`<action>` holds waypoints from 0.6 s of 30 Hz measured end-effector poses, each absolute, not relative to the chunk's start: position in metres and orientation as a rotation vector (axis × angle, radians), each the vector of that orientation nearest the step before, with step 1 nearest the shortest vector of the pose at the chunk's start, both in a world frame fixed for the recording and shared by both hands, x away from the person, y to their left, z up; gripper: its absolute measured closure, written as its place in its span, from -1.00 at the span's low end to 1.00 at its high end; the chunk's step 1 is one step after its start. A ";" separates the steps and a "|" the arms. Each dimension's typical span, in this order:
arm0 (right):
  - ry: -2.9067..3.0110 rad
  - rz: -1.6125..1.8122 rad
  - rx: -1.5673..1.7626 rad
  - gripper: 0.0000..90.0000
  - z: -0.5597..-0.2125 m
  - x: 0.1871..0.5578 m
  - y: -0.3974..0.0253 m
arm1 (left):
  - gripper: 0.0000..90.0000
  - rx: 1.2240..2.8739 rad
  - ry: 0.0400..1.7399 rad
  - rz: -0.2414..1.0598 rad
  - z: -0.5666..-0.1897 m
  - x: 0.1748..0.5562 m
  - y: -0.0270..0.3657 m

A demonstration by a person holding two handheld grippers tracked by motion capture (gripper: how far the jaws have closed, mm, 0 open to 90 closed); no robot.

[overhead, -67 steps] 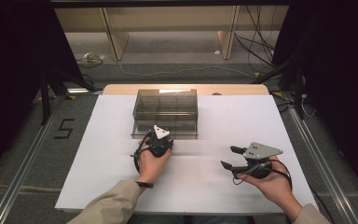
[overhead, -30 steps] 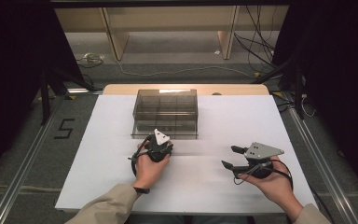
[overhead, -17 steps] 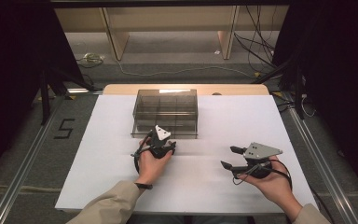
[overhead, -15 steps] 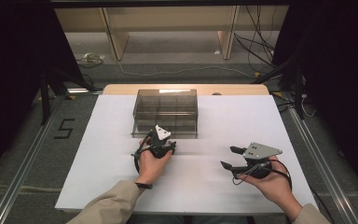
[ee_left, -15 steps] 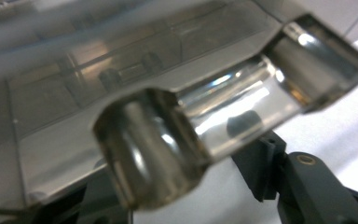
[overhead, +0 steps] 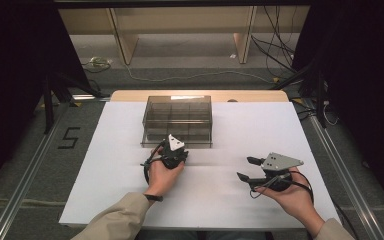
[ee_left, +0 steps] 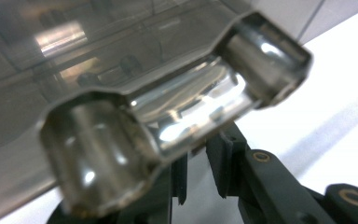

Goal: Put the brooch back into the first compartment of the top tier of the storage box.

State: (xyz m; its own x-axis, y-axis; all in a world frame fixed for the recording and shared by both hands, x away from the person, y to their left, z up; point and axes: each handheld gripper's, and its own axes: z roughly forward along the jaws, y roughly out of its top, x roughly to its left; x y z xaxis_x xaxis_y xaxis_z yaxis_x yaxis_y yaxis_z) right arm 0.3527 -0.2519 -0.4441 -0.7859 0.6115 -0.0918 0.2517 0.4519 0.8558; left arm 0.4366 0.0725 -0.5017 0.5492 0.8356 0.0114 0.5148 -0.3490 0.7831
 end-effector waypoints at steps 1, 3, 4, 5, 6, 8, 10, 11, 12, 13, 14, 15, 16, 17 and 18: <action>2.319 1.270 0.728 -0.20 -0.444 0.353 -0.252 | 0.76 2.024 1.084 0.543 -0.502 0.436 0.072; 2.318 1.271 0.727 -0.20 -0.444 0.353 -0.252 | 0.76 2.035 1.076 0.552 -0.501 0.435 0.072; 2.317 1.271 0.726 -0.20 -0.444 0.353 -0.252 | 0.76 2.033 1.075 0.553 -0.501 0.434 0.072; 2.317 1.271 0.726 -0.19 -0.444 0.353 -0.252 | 0.76 2.038 1.068 0.559 -0.501 0.434 0.072; 2.316 1.272 0.726 -0.19 -0.444 0.353 -0.252 | 0.76 2.043 1.067 0.557 -0.501 0.433 0.072; 2.314 1.273 0.725 -0.19 -0.444 0.353 -0.252 | 0.76 2.051 1.063 0.553 -0.500 0.432 0.072; 2.315 1.271 0.726 -0.19 -0.444 0.353 -0.252 | 0.76 2.054 1.060 0.554 -0.500 0.430 0.072; 2.315 1.271 0.726 -0.19 -0.444 0.353 -0.252 | 0.76 2.056 1.058 0.553 -0.500 0.430 0.072; 2.315 1.271 0.726 -0.19 -0.444 0.353 -0.252 | 0.76 2.061 1.053 0.552 -0.499 0.429 0.072; 2.313 1.272 0.726 -0.19 -0.444 0.352 -0.252 | 0.76 2.065 1.051 0.549 -0.499 0.429 0.073; 2.313 1.272 0.727 -0.19 -0.443 0.352 -0.252 | 0.76 2.066 1.050 0.547 -0.499 0.428 0.073; 2.312 1.272 0.727 -0.19 -0.443 0.352 -0.252 | 0.76 2.068 1.043 0.549 -0.498 0.427 0.073; 2.311 1.272 0.727 -0.19 -0.443 0.352 -0.253 | 0.76 2.066 1.043 0.541 -0.498 0.425 0.073; 2.310 1.273 0.728 -0.19 -0.443 0.352 -0.253 | 0.76 2.062 1.039 0.540 -0.497 0.424 0.073; 2.310 1.273 0.728 -0.19 -0.443 0.352 -0.253 | 0.76 2.064 1.028 0.537 -0.495 0.422 0.073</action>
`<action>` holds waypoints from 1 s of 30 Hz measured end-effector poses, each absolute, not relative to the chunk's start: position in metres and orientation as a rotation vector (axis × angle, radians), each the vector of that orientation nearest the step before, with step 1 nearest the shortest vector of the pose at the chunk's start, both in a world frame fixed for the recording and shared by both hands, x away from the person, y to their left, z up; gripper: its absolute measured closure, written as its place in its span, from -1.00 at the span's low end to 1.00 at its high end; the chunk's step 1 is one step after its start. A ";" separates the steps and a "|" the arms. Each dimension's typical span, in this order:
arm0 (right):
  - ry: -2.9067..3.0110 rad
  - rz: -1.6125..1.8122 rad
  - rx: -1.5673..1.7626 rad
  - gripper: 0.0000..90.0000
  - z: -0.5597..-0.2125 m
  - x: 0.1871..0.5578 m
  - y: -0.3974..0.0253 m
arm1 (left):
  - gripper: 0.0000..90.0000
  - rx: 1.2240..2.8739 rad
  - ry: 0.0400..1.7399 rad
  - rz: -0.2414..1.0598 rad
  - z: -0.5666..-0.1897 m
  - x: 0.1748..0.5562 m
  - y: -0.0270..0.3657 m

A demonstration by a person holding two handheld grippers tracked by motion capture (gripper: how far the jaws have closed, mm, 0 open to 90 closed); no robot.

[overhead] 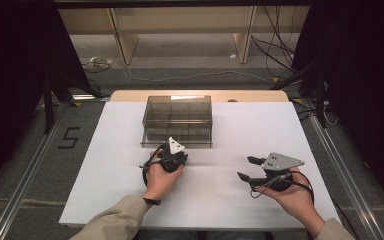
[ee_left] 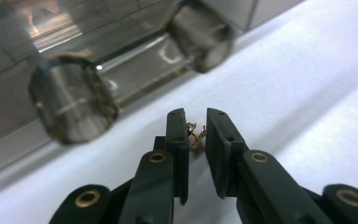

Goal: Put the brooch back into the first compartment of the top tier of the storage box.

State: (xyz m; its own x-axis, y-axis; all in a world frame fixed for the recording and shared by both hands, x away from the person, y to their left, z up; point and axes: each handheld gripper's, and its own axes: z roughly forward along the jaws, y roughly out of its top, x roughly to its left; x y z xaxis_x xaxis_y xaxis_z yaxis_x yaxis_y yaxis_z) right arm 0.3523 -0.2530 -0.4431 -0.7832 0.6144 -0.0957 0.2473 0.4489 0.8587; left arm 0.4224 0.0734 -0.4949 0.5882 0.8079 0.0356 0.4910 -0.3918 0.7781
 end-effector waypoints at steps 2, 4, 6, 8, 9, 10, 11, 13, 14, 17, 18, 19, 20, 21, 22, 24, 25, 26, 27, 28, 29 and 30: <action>2.309 1.273 0.728 -0.19 -0.443 0.352 -0.253 | 0.76 2.062 1.014 0.539 -0.492 0.419 0.074; 2.308 1.274 0.728 -0.19 -0.443 0.352 -0.253 | 0.76 2.063 1.004 0.531 -0.490 0.416 0.075; 2.306 1.275 0.727 -0.19 -0.443 0.352 -0.253 | 0.76 2.056 0.997 0.527 -0.487 0.413 0.077; 2.305 1.276 0.727 -0.19 -0.443 0.352 -0.253 | 0.76 2.051 0.981 0.532 -0.483 0.409 0.079; 2.304 1.276 0.729 -0.19 -0.443 0.352 -0.253 | 0.76 2.048 0.972 0.535 -0.482 0.408 0.080; 2.304 1.276 0.729 -0.19 -0.443 0.352 -0.253 | 0.76 2.046 0.965 0.534 -0.480 0.406 0.082; 2.304 1.277 0.729 -0.19 -0.443 0.352 -0.253 | 0.76 2.041 0.960 0.535 -0.478 0.405 0.083; 2.303 1.278 0.731 -0.19 -0.443 0.352 -0.253 | 0.76 2.036 0.950 0.537 -0.475 0.402 0.086; 2.302 1.279 0.731 -0.19 -0.443 0.352 -0.253 | 0.76 2.034 0.946 0.535 -0.474 0.400 0.087; 2.301 1.279 0.732 -0.19 -0.443 0.352 -0.253 | 0.76 2.027 0.939 0.530 -0.470 0.396 0.092; 2.301 1.280 0.734 -0.19 -0.443 0.352 -0.253 | 0.76 2.025 0.937 0.533 -0.469 0.395 0.093; 2.302 1.280 0.734 -0.19 -0.444 0.352 -0.253 | 0.76 2.019 0.934 0.538 -0.469 0.394 0.094; 2.301 1.281 0.734 -0.19 -0.444 0.352 -0.252 | 0.76 2.019 0.934 0.534 -0.468 0.394 0.096; 2.301 1.282 0.735 -0.20 -0.444 0.352 -0.252 | 0.76 2.017 0.937 0.530 -0.467 0.393 0.097; 2.300 1.284 0.735 -0.20 -0.443 0.352 -0.252 | 0.76 2.013 0.936 0.539 -0.466 0.392 0.099; 2.296 1.289 0.738 -0.20 -0.443 0.352 -0.252 | 0.76 2.010 0.936 0.539 -0.464 0.391 0.101; 2.295 1.290 0.738 -0.20 -0.444 0.352 -0.252 | 0.76 2.004 0.935 0.543 -0.464 0.391 0.102; 2.296 1.290 0.738 -0.20 -0.444 0.352 -0.253 | 0.76 2.006 0.931 0.545 -0.463 0.390 0.103; 2.296 1.292 0.739 -0.20 -0.444 0.352 -0.253 | 0.76 2.007 0.931 0.544 -0.462 0.389 0.104; 2.295 1.294 0.740 -0.20 -0.444 0.352 -0.253 | 0.76 2.006 0.928 0.544 -0.461 0.389 0.105; 2.295 1.295 0.739 -0.20 -0.444 0.352 -0.252 | 0.76 2.007 0.923 0.547 -0.461 0.388 0.105; 2.296 1.295 0.740 -0.20 -0.444 0.352 -0.253 | 0.76 2.008 0.923 0.547 -0.460 0.388 0.106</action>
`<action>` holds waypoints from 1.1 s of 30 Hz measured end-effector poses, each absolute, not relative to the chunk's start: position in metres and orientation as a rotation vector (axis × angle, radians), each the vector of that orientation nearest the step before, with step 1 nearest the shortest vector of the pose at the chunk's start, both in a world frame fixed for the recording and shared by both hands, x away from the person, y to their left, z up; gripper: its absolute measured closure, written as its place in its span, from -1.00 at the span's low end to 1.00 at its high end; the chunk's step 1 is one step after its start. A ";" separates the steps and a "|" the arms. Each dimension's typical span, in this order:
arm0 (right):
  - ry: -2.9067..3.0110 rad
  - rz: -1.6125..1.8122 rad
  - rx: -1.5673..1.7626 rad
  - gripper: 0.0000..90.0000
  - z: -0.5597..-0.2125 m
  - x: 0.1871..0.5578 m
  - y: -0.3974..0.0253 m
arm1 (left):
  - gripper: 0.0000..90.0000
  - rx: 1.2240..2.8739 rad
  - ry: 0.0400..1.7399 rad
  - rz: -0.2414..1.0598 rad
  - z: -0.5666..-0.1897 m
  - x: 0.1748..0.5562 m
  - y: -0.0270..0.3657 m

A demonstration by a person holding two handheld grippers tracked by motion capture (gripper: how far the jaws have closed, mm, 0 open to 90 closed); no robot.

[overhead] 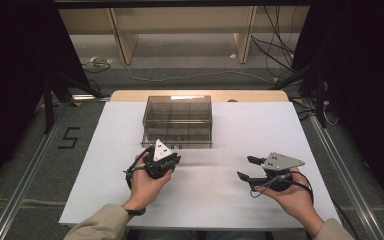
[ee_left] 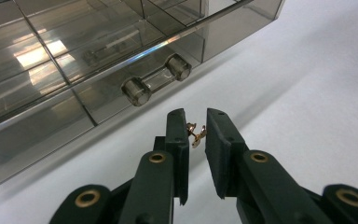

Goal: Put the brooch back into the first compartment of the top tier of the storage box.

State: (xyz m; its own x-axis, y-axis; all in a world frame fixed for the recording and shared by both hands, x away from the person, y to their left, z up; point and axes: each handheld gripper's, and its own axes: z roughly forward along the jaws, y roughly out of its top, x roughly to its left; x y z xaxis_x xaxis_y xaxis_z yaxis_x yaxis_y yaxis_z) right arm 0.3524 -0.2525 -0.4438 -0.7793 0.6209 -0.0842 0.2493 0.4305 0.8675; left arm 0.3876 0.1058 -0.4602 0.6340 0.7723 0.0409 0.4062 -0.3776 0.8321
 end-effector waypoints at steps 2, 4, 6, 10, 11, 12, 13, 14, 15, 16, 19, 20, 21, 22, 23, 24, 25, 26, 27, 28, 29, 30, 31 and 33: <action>2.294 1.297 0.743 -0.20 -0.444 0.352 -0.253 | 0.76 2.007 0.921 0.549 -0.460 0.387 0.107; 2.293 1.299 0.745 -0.20 -0.444 0.352 -0.253 | 0.76 1.999 0.924 0.551 -0.459 0.386 0.107; 2.292 1.301 0.745 -0.20 -0.444 0.352 -0.253 | 0.76 2.000 0.923 0.550 -0.458 0.386 0.108; 2.290 1.304 0.747 -0.20 -0.443 0.352 -0.253 | 0.76 1.990 0.925 0.558 -0.455 0.385 0.110; 2.289 1.305 0.749 -0.20 -0.443 0.352 -0.253 | 0.76 1.991 0.924 0.559 -0.454 0.385 0.111; 2.288 1.306 0.750 -0.20 -0.443 0.352 -0.253 | 0.76 1.991 0.925 0.560 -0.454 0.385 0.112; 2.288 1.307 0.750 -0.20 -0.443 0.352 -0.253 | 0.76 1.988 0.925 0.563 -0.453 0.385 0.112; 2.289 1.307 0.750 -0.20 -0.443 0.352 -0.253 | 0.76 1.989 0.924 0.564 -0.453 0.384 0.113; 2.289 1.308 0.750 -0.20 -0.443 0.352 -0.253 | 0.76 1.989 0.924 0.566 -0.452 0.384 0.114; 2.289 1.308 0.750 -0.20 -0.443 0.352 -0.253 | 0.76 1.985 0.925 0.566 -0.452 0.384 0.114; 2.288 1.309 0.750 -0.21 -0.443 0.352 -0.253 | 0.76 1.977 0.927 0.572 -0.450 0.383 0.116; 2.288 1.309 0.751 -0.21 -0.443 0.352 -0.253 | 0.76 1.977 0.927 0.571 -0.449 0.383 0.116; 2.287 1.310 0.752 -0.21 -0.443 0.352 -0.253 | 0.76 1.979 0.925 0.577 -0.448 0.383 0.117; 2.287 1.311 0.753 -0.21 -0.443 0.352 -0.254 | 0.76 1.976 0.928 0.576 -0.447 0.383 0.118; 2.287 1.311 0.753 -0.21 -0.443 0.352 -0.254 | 0.76 1.975 0.929 0.578 -0.447 0.383 0.118; 2.287 1.312 0.753 -0.21 -0.443 0.352 -0.254 | 0.76 1.975 0.929 0.582 -0.446 0.383 0.119; 2.286 1.313 0.753 -0.21 -0.443 0.352 -0.254 | 0.76 1.972 0.932 0.582 -0.446 0.383 0.120; 2.286 1.313 0.754 -0.21 -0.443 0.352 -0.254 | 0.76 1.974 0.932 0.580 -0.445 0.383 0.120; 2.285 1.315 0.754 -0.21 -0.443 0.352 -0.254 | 0.76 1.971 0.934 0.583 -0.445 0.383 0.121; 2.285 1.316 0.755 -0.21 -0.443 0.352 -0.254 | 0.76 1.969 0.935 0.584 -0.444 0.383 0.122; 2.285 1.317 0.755 -0.21 -0.443 0.352 -0.254 | 0.76 1.970 0.935 0.585 -0.444 0.383 0.123; 2.285 1.317 0.753 -0.22 -0.443 0.352 -0.254 | 0.76 1.968 0.938 0.586 -0.443 0.383 0.123; 2.285 1.317 0.755 -0.22 -0.443 0.352 -0.254 | 0.76 1.971 0.935 0.592 -0.443 0.383 0.124; 2.284 1.318 0.755 -0.22 -0.443 0.352 -0.254 | 0.76 1.967 0.941 0.592 -0.443 0.383 0.126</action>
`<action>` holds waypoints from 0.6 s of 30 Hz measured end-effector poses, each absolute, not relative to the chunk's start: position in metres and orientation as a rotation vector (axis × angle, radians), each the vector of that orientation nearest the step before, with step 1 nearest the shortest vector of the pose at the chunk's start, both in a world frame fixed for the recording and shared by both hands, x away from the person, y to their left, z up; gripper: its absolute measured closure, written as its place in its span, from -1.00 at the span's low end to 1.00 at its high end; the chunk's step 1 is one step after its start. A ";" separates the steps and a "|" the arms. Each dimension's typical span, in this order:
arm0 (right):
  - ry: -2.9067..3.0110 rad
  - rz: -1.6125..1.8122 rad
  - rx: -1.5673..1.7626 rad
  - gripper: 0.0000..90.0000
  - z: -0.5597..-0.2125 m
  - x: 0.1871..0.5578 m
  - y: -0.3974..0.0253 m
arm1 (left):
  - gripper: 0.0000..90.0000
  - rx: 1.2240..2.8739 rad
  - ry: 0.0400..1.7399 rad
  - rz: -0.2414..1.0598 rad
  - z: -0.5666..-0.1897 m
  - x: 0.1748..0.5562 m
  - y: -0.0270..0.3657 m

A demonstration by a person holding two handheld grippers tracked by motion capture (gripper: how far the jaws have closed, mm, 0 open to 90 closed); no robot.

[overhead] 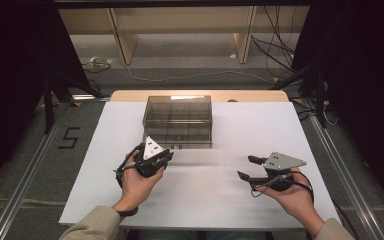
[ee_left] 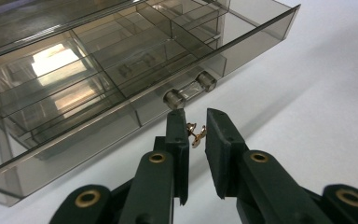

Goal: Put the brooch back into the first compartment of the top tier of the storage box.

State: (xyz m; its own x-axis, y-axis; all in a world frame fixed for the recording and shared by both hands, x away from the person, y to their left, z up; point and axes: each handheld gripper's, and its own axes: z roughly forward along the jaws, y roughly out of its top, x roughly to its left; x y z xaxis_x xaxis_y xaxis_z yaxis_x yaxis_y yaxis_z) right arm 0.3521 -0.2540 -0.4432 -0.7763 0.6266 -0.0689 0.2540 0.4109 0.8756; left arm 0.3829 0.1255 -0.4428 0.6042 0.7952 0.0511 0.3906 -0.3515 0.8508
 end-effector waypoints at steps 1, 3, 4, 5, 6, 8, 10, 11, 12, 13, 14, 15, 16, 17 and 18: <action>2.284 1.318 0.755 -0.22 -0.443 0.352 -0.254 | 0.76 1.964 0.942 0.593 -0.443 0.383 0.126; 2.285 1.319 0.755 -0.22 -0.443 0.352 -0.254 | 0.76 1.968 0.943 0.595 -0.442 0.383 0.127; 2.285 1.319 0.758 -0.22 -0.443 0.352 -0.254 | 0.76 1.964 0.946 0.596 -0.441 0.383 0.128; 2.285 1.318 0.757 -0.23 -0.443 0.352 -0.254 | 0.76 1.965 0.946 0.596 -0.441 0.383 0.128; 2.285 1.318 0.758 -0.23 -0.443 0.352 -0.254 | 0.76 1.964 0.947 0.596 -0.441 0.383 0.128; 2.286 1.317 0.757 -0.23 -0.443 0.352 -0.254 | 0.76 1.964 0.947 0.595 -0.441 0.383 0.128; 2.286 1.317 0.758 -0.23 -0.443 0.352 -0.254 | 0.76 1.966 0.946 0.597 -0.440 0.383 0.129; 2.286 1.319 0.760 -0.24 -0.443 0.352 -0.254 | 0.76 1.961 0.947 0.598 -0.440 0.383 0.129; 2.285 1.320 0.760 -0.24 -0.443 0.352 -0.254 | 0.76 1.959 0.947 0.600 -0.439 0.383 0.129; 2.285 1.320 0.759 -0.24 -0.443 0.352 -0.254 | 0.76 1.957 0.950 0.599 -0.438 0.383 0.129; 2.284 1.321 0.760 -0.24 -0.443 0.352 -0.254 | 0.76 1.955 0.953 0.599 -0.438 0.383 0.130; 2.284 1.322 0.761 -0.24 -0.443 0.352 -0.254 | 0.76 1.955 0.953 0.602 -0.437 0.384 0.130; 2.283 1.323 0.759 -0.24 -0.443 0.352 -0.254 | 0.76 1.951 0.954 0.601 -0.437 0.384 0.131; 2.283 1.323 0.760 -0.24 -0.443 0.352 -0.254 | 0.76 1.951 0.955 0.600 -0.437 0.384 0.131; 2.284 1.325 0.761 -0.24 -0.443 0.352 -0.254 | 0.76 1.950 0.955 0.602 -0.436 0.384 0.131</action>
State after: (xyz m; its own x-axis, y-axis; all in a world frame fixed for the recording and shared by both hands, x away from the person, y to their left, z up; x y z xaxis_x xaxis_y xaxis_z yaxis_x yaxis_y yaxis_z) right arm 0.3518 -0.2540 -0.4434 -0.7759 0.6278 -0.0625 0.2575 0.4055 0.8771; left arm 0.3842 0.1311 -0.4365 0.5907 0.8055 0.0477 0.3910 -0.3374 0.8563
